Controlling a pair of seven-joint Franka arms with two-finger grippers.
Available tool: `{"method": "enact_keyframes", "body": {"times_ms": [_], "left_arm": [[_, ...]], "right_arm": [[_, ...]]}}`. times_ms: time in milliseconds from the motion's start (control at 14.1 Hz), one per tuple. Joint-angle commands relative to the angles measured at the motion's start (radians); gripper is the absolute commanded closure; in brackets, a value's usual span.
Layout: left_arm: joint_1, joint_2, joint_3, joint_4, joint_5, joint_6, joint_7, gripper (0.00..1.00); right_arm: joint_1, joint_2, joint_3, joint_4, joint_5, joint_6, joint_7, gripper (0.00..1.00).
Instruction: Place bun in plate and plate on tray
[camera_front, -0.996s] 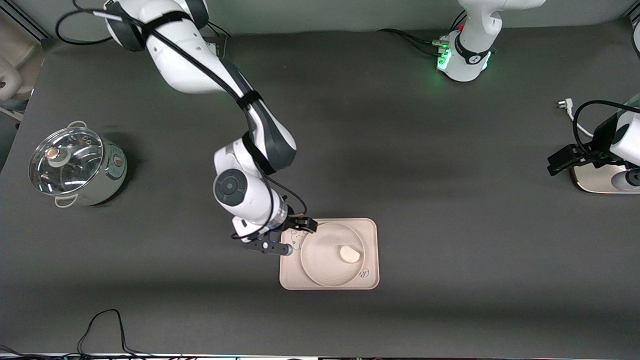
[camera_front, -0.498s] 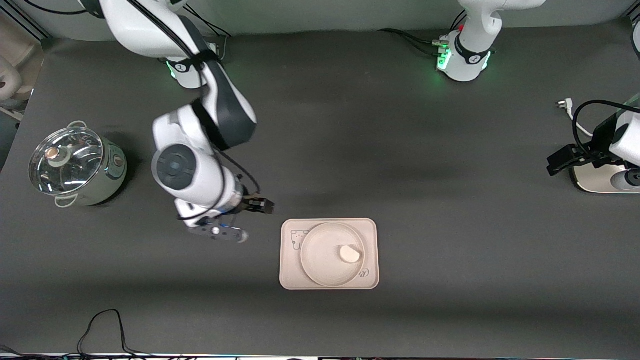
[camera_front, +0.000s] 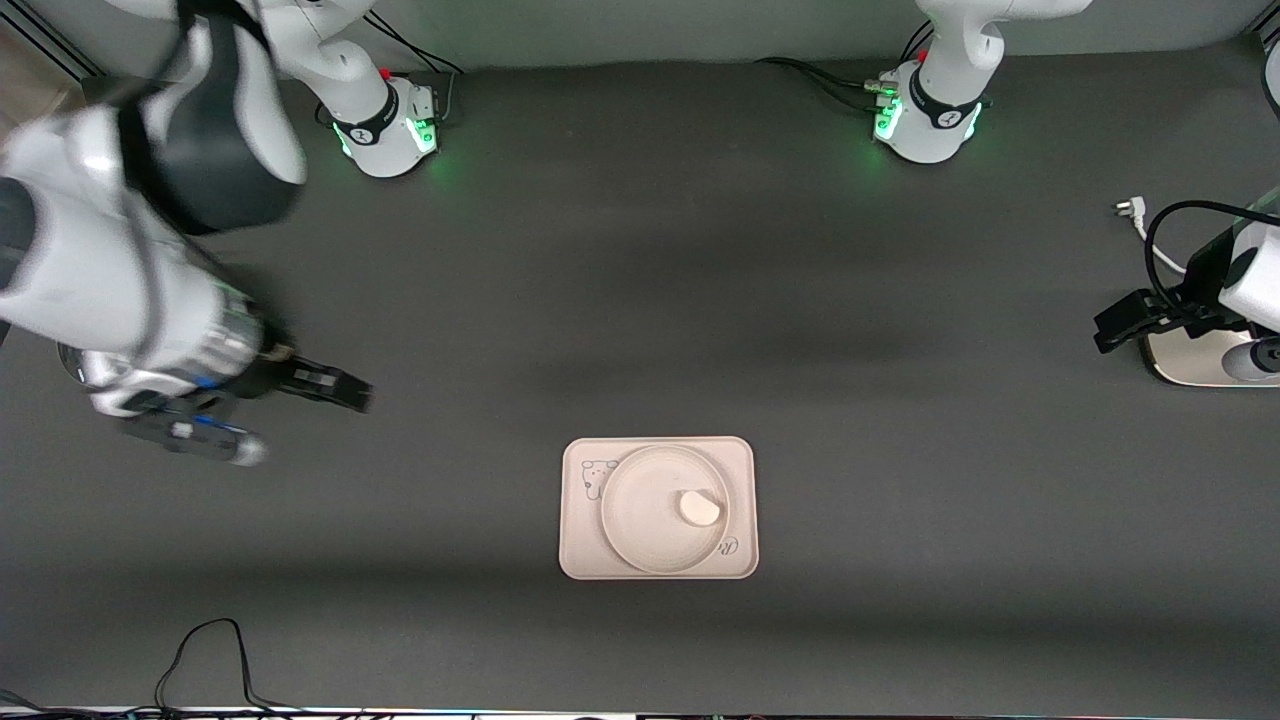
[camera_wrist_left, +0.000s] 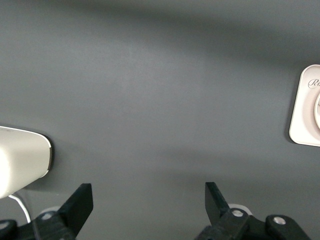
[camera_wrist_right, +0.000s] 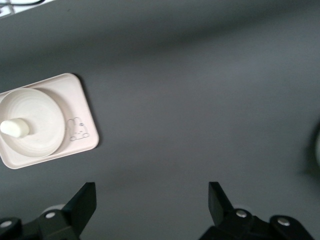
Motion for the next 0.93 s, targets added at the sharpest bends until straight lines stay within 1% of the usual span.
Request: {"method": "enact_keyframes", "body": {"times_ms": [0, 285, 356, 427, 498, 569, 641, 712, 783, 854], "left_arm": [[-0.002, -0.001, 0.001, 0.008, -0.009, 0.006, 0.014, 0.0], [-0.003, -0.004, 0.001, 0.008, -0.009, 0.006, 0.014, 0.0], [0.0, -0.004, 0.001, 0.008, -0.01, 0.006, 0.014, 0.0], [0.001, -0.006, 0.001, 0.008, -0.01, 0.005, 0.014, 0.0], [0.0, -0.009, 0.001, 0.008, -0.01, 0.002, 0.014, 0.0], [0.001, -0.01, 0.001, 0.008, -0.01, 0.0, 0.014, 0.0], [0.003, -0.01, 0.001, 0.008, -0.013, 0.002, 0.016, 0.0], [0.003, -0.01, 0.001, 0.008, -0.015, 0.003, 0.016, 0.0], [0.001, -0.01, 0.001, 0.008, -0.015, 0.003, 0.016, 0.0], [0.001, -0.01, 0.001, 0.008, -0.015, 0.003, 0.016, 0.0]], "right_arm": [[0.012, -0.079, -0.066, -0.041, -0.015, -0.013, -0.037, 0.01], [0.015, -0.146, -0.151, -0.056, -0.016, -0.088, -0.114, 0.0], [0.004, -0.163, -0.15, -0.07, -0.015, -0.09, -0.126, 0.0], [-0.028, -0.194, -0.133, -0.102, -0.016, -0.082, -0.132, 0.0], [-0.089, -0.227, -0.077, -0.137, -0.016, -0.067, -0.134, 0.0], [-0.196, -0.248, 0.027, -0.159, -0.019, -0.052, -0.135, 0.0], [-0.303, -0.251, 0.149, -0.161, -0.035, -0.051, -0.134, 0.0], [-0.403, -0.255, 0.269, -0.164, -0.073, -0.053, -0.129, 0.0], [-0.472, -0.26, 0.355, -0.171, -0.091, -0.053, -0.122, 0.0], [-0.508, -0.265, 0.403, -0.182, -0.093, -0.05, -0.121, 0.0]]}}
